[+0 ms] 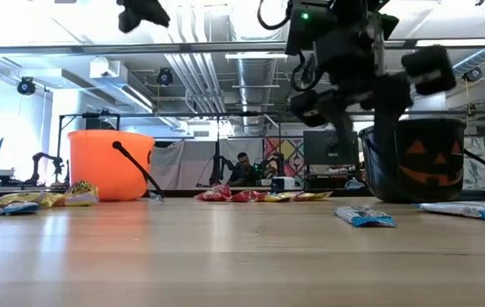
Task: Sort candy by brand, put in halloween buckets
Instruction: Put the white chocolate bar into the orange bucket
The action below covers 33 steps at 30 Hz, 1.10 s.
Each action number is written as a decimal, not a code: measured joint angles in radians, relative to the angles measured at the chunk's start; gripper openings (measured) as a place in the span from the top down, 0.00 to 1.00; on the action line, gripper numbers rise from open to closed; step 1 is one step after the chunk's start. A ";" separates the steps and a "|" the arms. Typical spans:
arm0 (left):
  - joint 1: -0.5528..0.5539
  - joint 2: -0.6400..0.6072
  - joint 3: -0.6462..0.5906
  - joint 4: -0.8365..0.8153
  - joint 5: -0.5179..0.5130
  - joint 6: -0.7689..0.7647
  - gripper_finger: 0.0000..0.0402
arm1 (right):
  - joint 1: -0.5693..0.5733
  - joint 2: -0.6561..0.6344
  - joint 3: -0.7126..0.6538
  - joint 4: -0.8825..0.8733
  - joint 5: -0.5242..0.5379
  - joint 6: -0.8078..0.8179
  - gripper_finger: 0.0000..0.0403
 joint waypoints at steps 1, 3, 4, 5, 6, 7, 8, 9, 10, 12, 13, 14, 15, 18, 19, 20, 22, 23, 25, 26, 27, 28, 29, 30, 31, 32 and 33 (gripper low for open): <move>-0.001 0.000 0.016 -0.012 0.000 -0.006 0.91 | 0.011 0.013 -0.005 0.029 0.026 0.009 0.60; -0.002 -0.001 0.041 -0.018 0.000 -0.023 0.91 | 0.025 0.039 -0.009 0.069 0.060 0.032 0.59; -0.003 -0.001 0.049 -0.015 0.000 -0.026 0.91 | 0.029 0.052 -0.009 0.094 0.064 0.046 0.58; -0.004 -0.002 0.053 -0.012 -0.001 -0.024 0.91 | 0.034 0.062 -0.008 0.114 0.066 0.063 0.58; -0.004 -0.002 0.054 -0.003 -0.001 -0.021 0.91 | 0.039 0.076 -0.002 0.123 0.067 0.069 0.57; -0.004 -0.002 0.054 0.006 -0.001 -0.018 0.91 | 0.043 0.087 0.003 0.133 0.070 0.067 0.57; -0.005 0.001 0.054 0.015 -0.001 -0.008 0.91 | 0.048 0.097 0.008 0.141 0.074 0.058 0.57; -0.007 0.003 0.054 0.015 -0.001 0.006 0.91 | 0.050 0.104 0.013 0.146 0.074 0.044 0.57; -0.012 0.006 0.053 0.014 -0.002 0.022 0.91 | 0.052 0.110 0.017 0.158 0.074 0.032 0.57; -0.027 0.011 0.051 0.014 -0.002 0.063 0.91 | 0.052 0.117 0.023 0.193 0.073 0.020 0.57; -0.037 0.015 0.051 0.014 -0.002 0.088 0.91 | 0.053 0.123 0.024 0.200 0.073 0.018 0.57; -0.049 0.018 0.050 0.014 -0.002 0.114 0.91 | 0.056 0.129 0.024 0.202 0.074 0.025 0.57; -0.062 0.022 0.050 0.017 -0.002 0.140 0.91 | 0.062 0.135 0.023 0.200 0.077 0.037 0.57; -0.113 0.030 0.050 0.021 -0.002 0.202 0.91 | 0.095 0.159 0.021 0.179 0.132 0.107 0.57; -0.129 0.031 0.050 0.020 -0.001 0.214 0.91 | 0.109 0.164 0.022 0.170 0.190 0.154 0.58; -0.147 0.032 0.049 0.021 -0.001 0.217 0.91 | 0.122 0.168 0.025 0.142 0.235 0.198 0.58; -0.181 0.031 0.049 0.027 -0.001 0.219 0.91 | 0.151 0.171 0.036 0.068 0.270 0.246 0.57; -0.195 0.030 0.049 0.037 -0.001 0.218 0.91 | 0.165 0.168 0.042 0.046 0.274 0.255 0.57; -0.220 0.023 0.049 0.037 -0.001 0.207 0.91 | 0.190 0.162 0.055 0.023 0.275 0.299 0.58; -0.233 0.018 0.048 0.036 -0.001 0.203 0.91 | 0.197 0.157 0.060 0.024 0.275 0.327 0.58; -0.245 0.013 0.049 0.034 -0.001 0.202 0.91 | 0.202 0.154 0.067 0.028 0.272 0.352 0.58; -0.256 0.008 0.048 0.029 -0.001 0.205 0.91 | 0.203 0.152 0.076 0.032 0.271 0.368 0.57; -0.265 0.004 0.048 0.027 -0.001 0.208 0.91 | 0.202 0.152 0.084 0.034 0.274 0.383 0.57; -0.276 0.002 0.048 0.029 -0.001 0.209 0.91 | 0.201 0.152 0.090 0.033 0.276 0.401 0.57; -0.286 -0.001 0.048 0.030 -0.001 0.208 0.91 | 0.198 0.152 0.096 0.029 0.276 0.416 0.57; -0.297 -0.003 0.048 0.033 -0.001 0.199 0.91 | 0.197 0.152 0.101 0.030 0.274 0.429 0.57; -0.308 -0.006 0.048 0.036 -0.001 0.189 0.91 | 0.197 0.152 0.105 0.032 0.262 0.432 0.57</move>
